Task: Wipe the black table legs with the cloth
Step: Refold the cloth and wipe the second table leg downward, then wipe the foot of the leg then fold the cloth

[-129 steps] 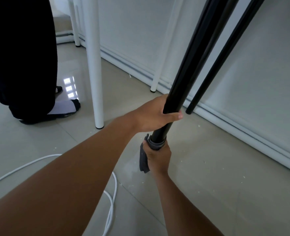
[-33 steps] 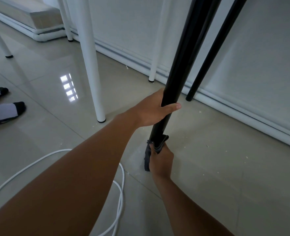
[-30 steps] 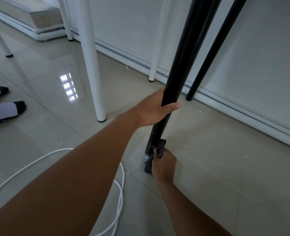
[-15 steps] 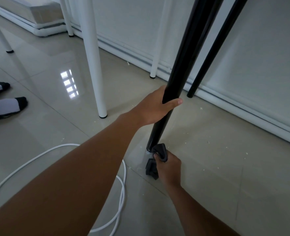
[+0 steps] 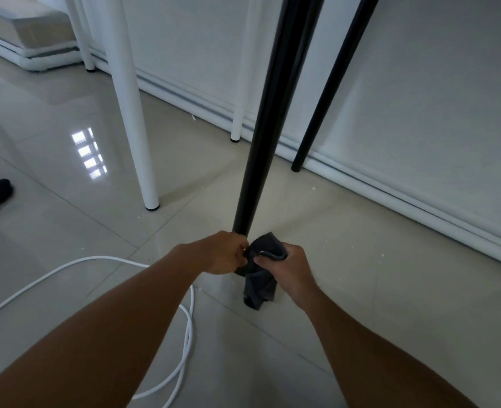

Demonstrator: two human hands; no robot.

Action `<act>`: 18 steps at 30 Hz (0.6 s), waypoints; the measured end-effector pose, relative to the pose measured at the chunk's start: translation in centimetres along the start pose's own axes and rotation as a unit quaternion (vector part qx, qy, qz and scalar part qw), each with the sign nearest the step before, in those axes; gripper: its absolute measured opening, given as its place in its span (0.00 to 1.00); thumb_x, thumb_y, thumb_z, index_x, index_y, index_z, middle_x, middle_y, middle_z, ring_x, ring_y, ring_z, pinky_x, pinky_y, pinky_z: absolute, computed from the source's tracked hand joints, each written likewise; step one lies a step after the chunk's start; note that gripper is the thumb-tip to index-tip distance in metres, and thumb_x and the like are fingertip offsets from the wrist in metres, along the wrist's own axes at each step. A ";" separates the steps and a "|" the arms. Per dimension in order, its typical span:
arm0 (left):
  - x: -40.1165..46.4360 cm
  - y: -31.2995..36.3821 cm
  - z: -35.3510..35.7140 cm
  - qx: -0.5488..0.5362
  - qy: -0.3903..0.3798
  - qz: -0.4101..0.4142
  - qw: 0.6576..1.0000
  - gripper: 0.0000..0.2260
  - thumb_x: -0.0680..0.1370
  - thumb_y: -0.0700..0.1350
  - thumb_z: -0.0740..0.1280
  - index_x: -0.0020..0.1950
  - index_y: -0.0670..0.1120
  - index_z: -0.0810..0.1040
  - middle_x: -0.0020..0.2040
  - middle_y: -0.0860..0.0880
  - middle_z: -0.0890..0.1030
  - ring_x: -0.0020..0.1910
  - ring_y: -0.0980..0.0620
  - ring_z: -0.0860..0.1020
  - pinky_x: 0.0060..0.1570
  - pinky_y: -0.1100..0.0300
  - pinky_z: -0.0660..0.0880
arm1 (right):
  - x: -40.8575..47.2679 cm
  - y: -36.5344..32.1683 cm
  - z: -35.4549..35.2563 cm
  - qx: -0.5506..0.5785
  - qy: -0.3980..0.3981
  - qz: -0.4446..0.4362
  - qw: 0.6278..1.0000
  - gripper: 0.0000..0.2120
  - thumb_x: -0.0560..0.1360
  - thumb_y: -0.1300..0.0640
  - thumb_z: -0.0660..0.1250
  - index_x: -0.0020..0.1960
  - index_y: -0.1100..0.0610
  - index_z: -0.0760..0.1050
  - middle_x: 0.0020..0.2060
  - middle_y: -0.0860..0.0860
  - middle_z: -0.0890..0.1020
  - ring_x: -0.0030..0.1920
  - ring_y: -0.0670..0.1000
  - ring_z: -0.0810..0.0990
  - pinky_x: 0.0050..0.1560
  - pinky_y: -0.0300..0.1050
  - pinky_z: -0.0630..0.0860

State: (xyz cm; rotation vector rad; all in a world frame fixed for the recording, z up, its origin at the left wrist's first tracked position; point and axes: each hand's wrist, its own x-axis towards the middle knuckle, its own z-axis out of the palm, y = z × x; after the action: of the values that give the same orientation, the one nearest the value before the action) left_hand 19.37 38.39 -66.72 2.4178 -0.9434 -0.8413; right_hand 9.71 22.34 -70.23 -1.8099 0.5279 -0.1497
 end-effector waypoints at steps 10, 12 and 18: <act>1.4 3.3 1.4 -0.049 0.060 0.102 0.992 0.09 0.79 0.47 0.71 0.48 0.43 0.76 0.48 0.47 0.78 0.46 0.48 0.79 0.44 0.59 0.75 | -1.4 -0.8 -4.5 0.116 -0.067 0.029 0.991 0.11 0.64 0.59 0.79 0.46 0.51 0.88 0.45 0.55 0.89 0.47 0.55 0.87 0.52 0.50 0.84; 1.6 3.4 1.2 -0.043 0.064 0.109 0.991 0.10 0.79 0.47 0.71 0.42 0.49 0.72 0.43 0.48 0.79 0.43 0.49 0.79 0.39 0.61 0.72 | -1.5 -0.8 -5.0 0.149 -0.079 0.049 0.984 0.12 0.65 0.54 0.79 0.49 0.54 0.87 0.49 0.57 0.88 0.50 0.55 0.87 0.55 0.52 0.83; 1.6 3.5 0.5 -0.156 0.028 0.096 0.983 0.11 0.76 0.41 0.76 0.40 0.45 0.75 0.40 0.42 0.83 0.33 0.54 0.84 0.34 0.64 0.80 | -1.8 -1.3 -5.9 0.140 -0.099 0.054 0.984 0.12 0.74 0.59 0.76 0.57 0.61 0.83 0.52 0.61 0.86 0.53 0.60 0.85 0.59 0.58 0.80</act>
State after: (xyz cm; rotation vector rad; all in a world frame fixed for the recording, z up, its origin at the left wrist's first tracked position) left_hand 18.34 34.78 -65.67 2.0372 -0.9298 -0.7820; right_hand 6.26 18.18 -66.93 -1.4994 0.4379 0.0297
